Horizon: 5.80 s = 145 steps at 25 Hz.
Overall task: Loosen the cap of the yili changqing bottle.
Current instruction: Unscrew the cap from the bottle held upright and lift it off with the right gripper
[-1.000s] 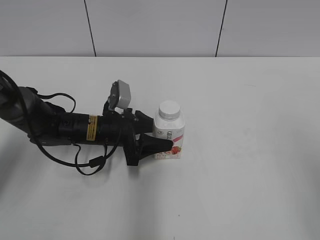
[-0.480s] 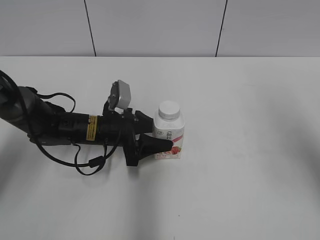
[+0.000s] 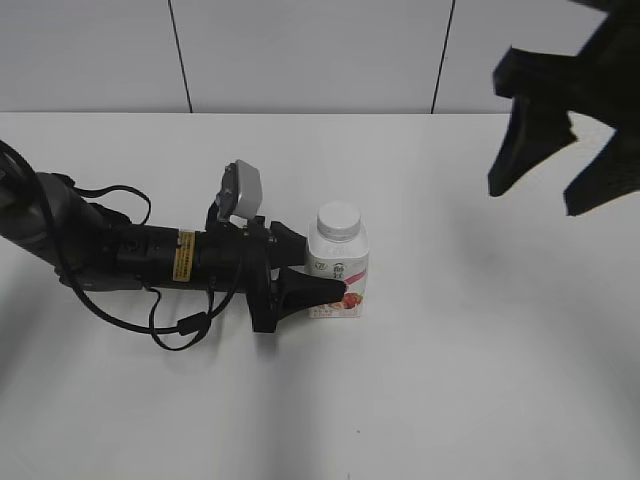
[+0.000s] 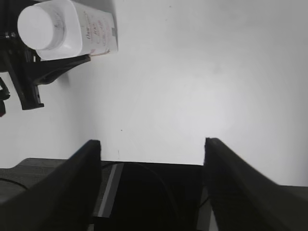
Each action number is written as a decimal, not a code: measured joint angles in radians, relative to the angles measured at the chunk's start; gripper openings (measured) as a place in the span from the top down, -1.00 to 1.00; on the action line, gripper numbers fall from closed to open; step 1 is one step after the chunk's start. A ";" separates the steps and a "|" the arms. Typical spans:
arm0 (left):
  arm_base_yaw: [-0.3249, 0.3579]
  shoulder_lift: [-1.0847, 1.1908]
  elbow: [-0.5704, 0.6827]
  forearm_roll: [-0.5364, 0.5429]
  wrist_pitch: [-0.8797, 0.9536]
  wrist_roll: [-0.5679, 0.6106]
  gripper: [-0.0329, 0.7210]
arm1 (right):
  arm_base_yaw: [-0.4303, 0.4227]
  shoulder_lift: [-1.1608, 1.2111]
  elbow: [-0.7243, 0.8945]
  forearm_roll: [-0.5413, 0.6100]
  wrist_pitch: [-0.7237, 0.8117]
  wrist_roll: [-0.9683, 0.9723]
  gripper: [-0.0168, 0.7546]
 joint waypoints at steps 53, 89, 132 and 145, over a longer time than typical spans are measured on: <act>0.000 -0.001 0.000 0.000 0.007 0.000 -0.20 | 0.206 0.598 -0.431 0.006 -0.092 0.093 -0.36; 0.000 -0.001 0.000 0.004 0.009 0.010 -0.14 | 0.205 0.598 -0.436 0.005 -0.067 -0.931 -0.06; 0.000 -0.001 0.000 0.002 0.012 0.008 -0.12 | 0.206 0.597 -0.441 0.018 -0.057 -1.294 -0.47; 0.000 -0.001 0.000 0.001 0.012 0.000 -0.12 | 0.206 0.571 -0.441 -0.044 -0.057 -0.607 -0.48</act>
